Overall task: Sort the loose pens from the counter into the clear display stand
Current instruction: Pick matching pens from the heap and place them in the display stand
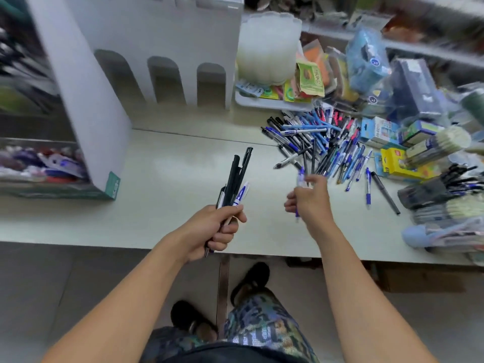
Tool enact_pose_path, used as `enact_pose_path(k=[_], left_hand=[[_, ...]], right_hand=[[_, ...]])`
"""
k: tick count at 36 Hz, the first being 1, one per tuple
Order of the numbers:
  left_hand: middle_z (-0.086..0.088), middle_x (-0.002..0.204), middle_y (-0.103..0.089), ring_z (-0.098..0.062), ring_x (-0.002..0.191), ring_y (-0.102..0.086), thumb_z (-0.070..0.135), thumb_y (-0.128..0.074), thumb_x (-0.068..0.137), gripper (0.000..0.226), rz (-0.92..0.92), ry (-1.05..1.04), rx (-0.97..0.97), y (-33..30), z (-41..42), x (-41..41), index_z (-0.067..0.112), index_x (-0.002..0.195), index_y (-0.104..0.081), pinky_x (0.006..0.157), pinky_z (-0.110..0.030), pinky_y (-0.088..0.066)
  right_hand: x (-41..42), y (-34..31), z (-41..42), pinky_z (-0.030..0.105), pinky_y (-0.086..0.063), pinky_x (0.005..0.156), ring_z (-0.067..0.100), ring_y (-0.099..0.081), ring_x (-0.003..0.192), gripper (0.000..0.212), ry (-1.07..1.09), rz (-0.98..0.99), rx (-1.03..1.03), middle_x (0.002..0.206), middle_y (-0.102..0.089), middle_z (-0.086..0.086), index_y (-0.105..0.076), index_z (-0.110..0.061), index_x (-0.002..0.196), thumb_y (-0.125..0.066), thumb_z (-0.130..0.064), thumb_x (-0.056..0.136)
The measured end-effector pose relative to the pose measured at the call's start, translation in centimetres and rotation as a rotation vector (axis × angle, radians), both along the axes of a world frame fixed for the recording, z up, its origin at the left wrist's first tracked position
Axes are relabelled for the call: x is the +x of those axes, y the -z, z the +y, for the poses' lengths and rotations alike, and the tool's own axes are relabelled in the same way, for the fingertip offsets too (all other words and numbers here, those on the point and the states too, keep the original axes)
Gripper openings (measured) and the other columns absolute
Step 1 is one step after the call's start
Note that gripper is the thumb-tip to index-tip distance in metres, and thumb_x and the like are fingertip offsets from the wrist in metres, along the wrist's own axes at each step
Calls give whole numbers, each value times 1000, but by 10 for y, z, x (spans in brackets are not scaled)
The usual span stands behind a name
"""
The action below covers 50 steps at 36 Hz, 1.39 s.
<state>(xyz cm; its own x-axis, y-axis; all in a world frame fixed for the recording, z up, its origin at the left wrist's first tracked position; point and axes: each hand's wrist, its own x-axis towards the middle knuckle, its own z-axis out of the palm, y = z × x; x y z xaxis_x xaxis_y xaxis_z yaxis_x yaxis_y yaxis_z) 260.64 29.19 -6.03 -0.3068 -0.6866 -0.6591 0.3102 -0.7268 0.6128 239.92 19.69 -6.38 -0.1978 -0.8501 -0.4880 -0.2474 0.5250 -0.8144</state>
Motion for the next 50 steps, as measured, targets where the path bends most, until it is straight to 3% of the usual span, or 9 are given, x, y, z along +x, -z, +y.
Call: enact_pose_path(k=[3,7,16,24,31,37,44,48,50], left_hand=[[2,60,-27,-5,41,-17,33,-59,94,24,61,18,12,-12,7,31,14,79,-61,35,-16,-12],[2,59,-26,-5,41,-17,36,-63,86,24,49,73,-1,-35,14,74,15,76,-62,33,-15,-13],[0,66,-40,-7,45,-20,44,-59,94,28,-182,-135,-111,-93,46,164,24,107,-73,39,-18,-14],[2,56,-30,-9,41,-24,46,-59,87,23,-214,-421,-227,-117,75,235,27,82,-71,38,-20,-19],[2,56,-25,-6,38,-20,47,-61,83,27,-151,-591,-282,-105,91,302,23,86,-73,36,-17,-17],[1,52,-22,-8,36,-19,50,-67,77,44,-154,-588,-282,-97,95,385,18,61,-41,35,-16,-18],[-3,57,-25,-8,35,-21,54,-62,79,45,-89,-560,-368,-108,103,479,14,66,-45,33,-16,-19],[0,58,-34,-6,36,-23,46,-61,83,31,7,-568,-406,-113,96,510,17,91,-68,33,-16,-20],[1,60,-35,-6,37,-23,42,-59,86,36,23,-544,-402,-112,93,518,15,109,-65,33,-16,-21]], right_hand=[[61,-37,15,23,-21,43,12,-26,50,26,-146,-329,36,65,-43,1,-49,-13,124,-45,-6,100],[123,-65,16,21,-15,44,13,-14,56,21,-331,-518,28,65,-30,-2,-64,-17,93,-63,-37,99],[243,-96,7,22,-19,43,8,-24,43,24,-650,-534,-42,58,-40,-2,-63,-9,82,-58,-20,102],[340,-131,44,17,-25,36,6,-34,29,20,-852,-641,1,43,-47,-1,-53,-3,86,-54,-14,103],[408,-123,58,18,-21,40,8,-25,41,39,-661,-527,-100,57,-38,-2,-67,-15,79,-51,-39,104],[475,-113,78,30,-34,55,15,-42,54,55,-582,-217,-359,56,-48,-1,-62,-21,62,-34,-48,102],[552,-143,100,35,-44,47,22,-51,53,20,-520,-243,-558,62,-54,5,-60,-14,97,-45,-18,108],[577,-159,94,45,-50,58,29,-60,64,3,-468,-113,-889,74,-61,9,-58,-19,100,-59,-20,103],[589,-161,85,36,-49,64,16,-59,65,4,-428,-8,-979,75,-62,-4,-62,-18,97,-66,-20,99]])
